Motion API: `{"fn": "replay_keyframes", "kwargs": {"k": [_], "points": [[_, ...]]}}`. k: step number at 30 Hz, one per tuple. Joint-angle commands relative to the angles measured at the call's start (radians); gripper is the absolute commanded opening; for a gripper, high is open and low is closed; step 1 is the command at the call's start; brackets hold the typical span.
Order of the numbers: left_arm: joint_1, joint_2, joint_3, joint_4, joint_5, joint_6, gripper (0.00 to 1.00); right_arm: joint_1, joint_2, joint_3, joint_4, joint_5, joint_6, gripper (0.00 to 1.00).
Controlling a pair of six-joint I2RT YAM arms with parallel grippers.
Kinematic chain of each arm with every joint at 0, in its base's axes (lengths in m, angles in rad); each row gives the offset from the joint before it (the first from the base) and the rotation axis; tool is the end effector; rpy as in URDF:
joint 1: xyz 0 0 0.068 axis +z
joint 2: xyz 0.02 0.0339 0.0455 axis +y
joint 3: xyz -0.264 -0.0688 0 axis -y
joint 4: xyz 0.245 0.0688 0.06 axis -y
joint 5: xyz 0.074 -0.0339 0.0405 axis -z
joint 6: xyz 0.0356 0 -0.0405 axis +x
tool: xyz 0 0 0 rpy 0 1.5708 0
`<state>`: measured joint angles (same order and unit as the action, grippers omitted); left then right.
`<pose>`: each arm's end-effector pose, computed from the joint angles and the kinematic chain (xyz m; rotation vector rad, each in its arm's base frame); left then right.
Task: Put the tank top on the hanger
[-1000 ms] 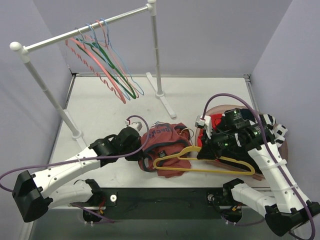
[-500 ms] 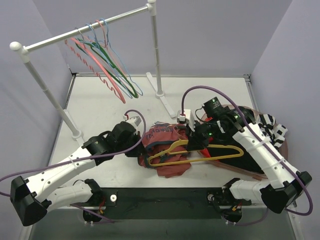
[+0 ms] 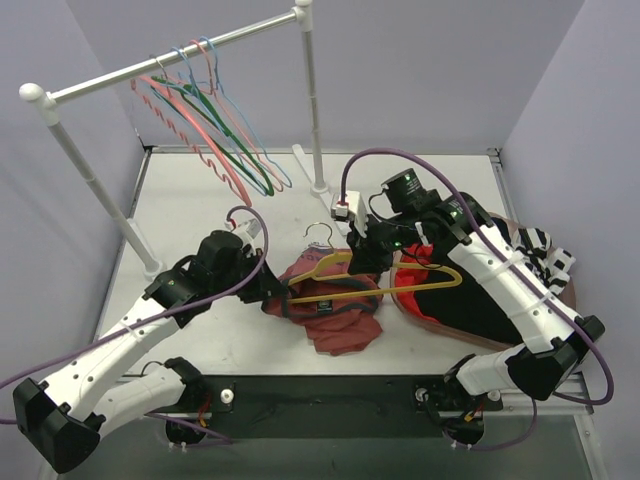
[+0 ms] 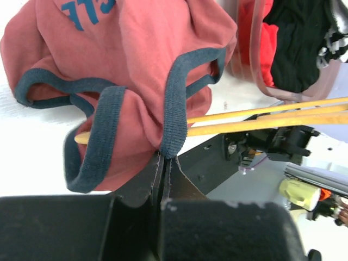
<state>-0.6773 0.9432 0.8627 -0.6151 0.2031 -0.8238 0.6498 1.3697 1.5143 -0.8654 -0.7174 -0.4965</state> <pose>0.1495 -0.1294 0.2975 -0.0630 2.4609 -0.9679 0.2062 0.1861 0.4003 -1.5057 1.6450 0.8981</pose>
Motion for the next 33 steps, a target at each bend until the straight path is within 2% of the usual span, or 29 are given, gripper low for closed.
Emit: {"fn": "replay_keyframes", "kwargs": {"k": [1, 8, 17, 18, 20, 21, 23, 25, 29, 33], "points": [[0.027, -0.02, 0.058, 0.074, 0.085, -0.021, 0.0, 0.013, -0.009, 0.02, 0.052, 0.023, 0.039, 0.0], [0.048, -0.004, 0.108, 0.185, 0.124, -0.118, 0.0, 0.079, -0.046, -0.049, 0.068, -0.025, 0.047, 0.0], [0.064, -0.041, 0.085, 0.25, 0.228, -0.178, 0.0, 0.033, -0.027, 0.007, 0.115, -0.108, 0.088, 0.0], [0.067, -0.052, 0.082, 0.252, 0.24, -0.173, 0.03, 0.024, -0.03, 0.009, 0.118, -0.119, 0.093, 0.0], [0.082, -0.066, 0.067, 0.253, 0.277, -0.164, 0.19, -0.014, -0.041, 0.006, 0.134, -0.138, 0.119, 0.0], [0.087, -0.081, 0.061, 0.256, 0.292, -0.144, 0.37, -0.028, -0.047, 0.004, 0.147, -0.167, 0.13, 0.0], [0.107, -0.098, 0.05, 0.255, 0.333, -0.121, 0.51, -0.061, -0.066, -0.009, 0.164, -0.204, 0.162, 0.0], [0.123, -0.113, 0.056, 0.236, 0.361, -0.072, 0.61, -0.098, -0.08, -0.023, 0.192, -0.258, 0.194, 0.0], [0.177, -0.112, 0.159, 0.151, 0.453, 0.087, 0.67, -0.134, -0.133, -0.089, 0.232, -0.327, 0.231, 0.0], [0.19, -0.092, 0.333, -0.03, 0.464, 0.405, 0.73, -0.153, -0.184, -0.153, 0.246, -0.366, 0.228, 0.0]]}}
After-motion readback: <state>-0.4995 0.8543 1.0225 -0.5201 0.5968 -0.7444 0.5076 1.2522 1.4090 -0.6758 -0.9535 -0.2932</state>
